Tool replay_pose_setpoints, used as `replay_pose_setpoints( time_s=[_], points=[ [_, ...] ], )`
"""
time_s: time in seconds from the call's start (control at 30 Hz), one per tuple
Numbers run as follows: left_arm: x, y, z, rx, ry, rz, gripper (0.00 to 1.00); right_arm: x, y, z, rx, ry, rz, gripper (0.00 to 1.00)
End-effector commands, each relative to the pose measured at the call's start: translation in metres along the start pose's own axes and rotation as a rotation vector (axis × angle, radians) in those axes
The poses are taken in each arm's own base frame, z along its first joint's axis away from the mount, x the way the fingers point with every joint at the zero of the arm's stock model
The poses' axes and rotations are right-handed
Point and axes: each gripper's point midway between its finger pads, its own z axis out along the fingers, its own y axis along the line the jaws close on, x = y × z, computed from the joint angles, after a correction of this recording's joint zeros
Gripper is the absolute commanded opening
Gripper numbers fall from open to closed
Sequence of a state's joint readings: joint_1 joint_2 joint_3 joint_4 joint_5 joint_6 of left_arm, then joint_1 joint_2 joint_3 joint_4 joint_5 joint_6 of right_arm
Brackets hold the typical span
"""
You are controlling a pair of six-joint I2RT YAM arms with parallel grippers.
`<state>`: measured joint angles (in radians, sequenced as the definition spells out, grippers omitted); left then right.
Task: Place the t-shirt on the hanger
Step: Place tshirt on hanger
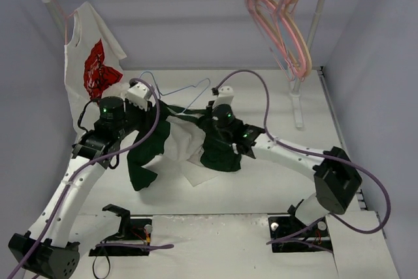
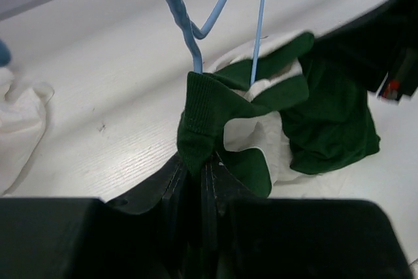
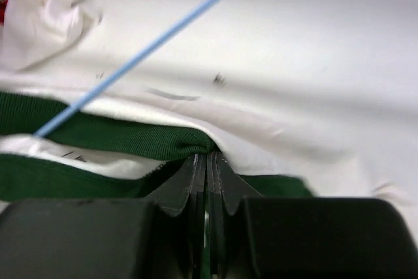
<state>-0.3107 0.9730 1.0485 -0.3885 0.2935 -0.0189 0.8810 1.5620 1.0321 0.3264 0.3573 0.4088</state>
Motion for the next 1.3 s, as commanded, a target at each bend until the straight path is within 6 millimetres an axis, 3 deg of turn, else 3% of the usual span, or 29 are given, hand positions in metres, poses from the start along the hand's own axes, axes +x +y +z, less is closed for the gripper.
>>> replay_pose_setpoints(
  time_s=[0.0,0.2,0.43,0.67,0.9,1.07,1.27],
  points=[
    [-0.055,-0.013,-0.017,0.071,-0.228,0.071,0.00,-0.055,-0.013,-0.015,-0.063,-0.081,-0.062,0.00],
    [-0.060,-0.031,-0.030,0.159,-0.315,0.154,0.00,-0.065,-0.032,-0.011,-0.118,-0.039,-0.116,0.00],
    [-0.049,-0.042,-0.030,0.225,-0.301,0.208,0.00,-0.073,-0.078,0.002,-0.068,-0.019,-0.148,0.00],
    [-0.040,-0.039,-0.027,0.221,-0.257,0.234,0.00,-0.102,-0.115,-0.010,-0.041,-0.062,-0.169,0.00],
    [-0.036,-0.044,-0.027,0.255,-0.240,0.257,0.00,-0.126,-0.138,-0.019,-0.008,-0.098,-0.198,0.00],
    [-0.032,-0.038,-0.022,0.233,-0.209,0.247,0.00,-0.150,-0.128,-0.029,-0.046,-0.129,-0.226,0.00],
    [-0.037,-0.038,-0.020,0.232,-0.198,0.239,0.00,-0.169,-0.094,-0.050,-0.158,-0.138,-0.271,0.00]
  ],
)
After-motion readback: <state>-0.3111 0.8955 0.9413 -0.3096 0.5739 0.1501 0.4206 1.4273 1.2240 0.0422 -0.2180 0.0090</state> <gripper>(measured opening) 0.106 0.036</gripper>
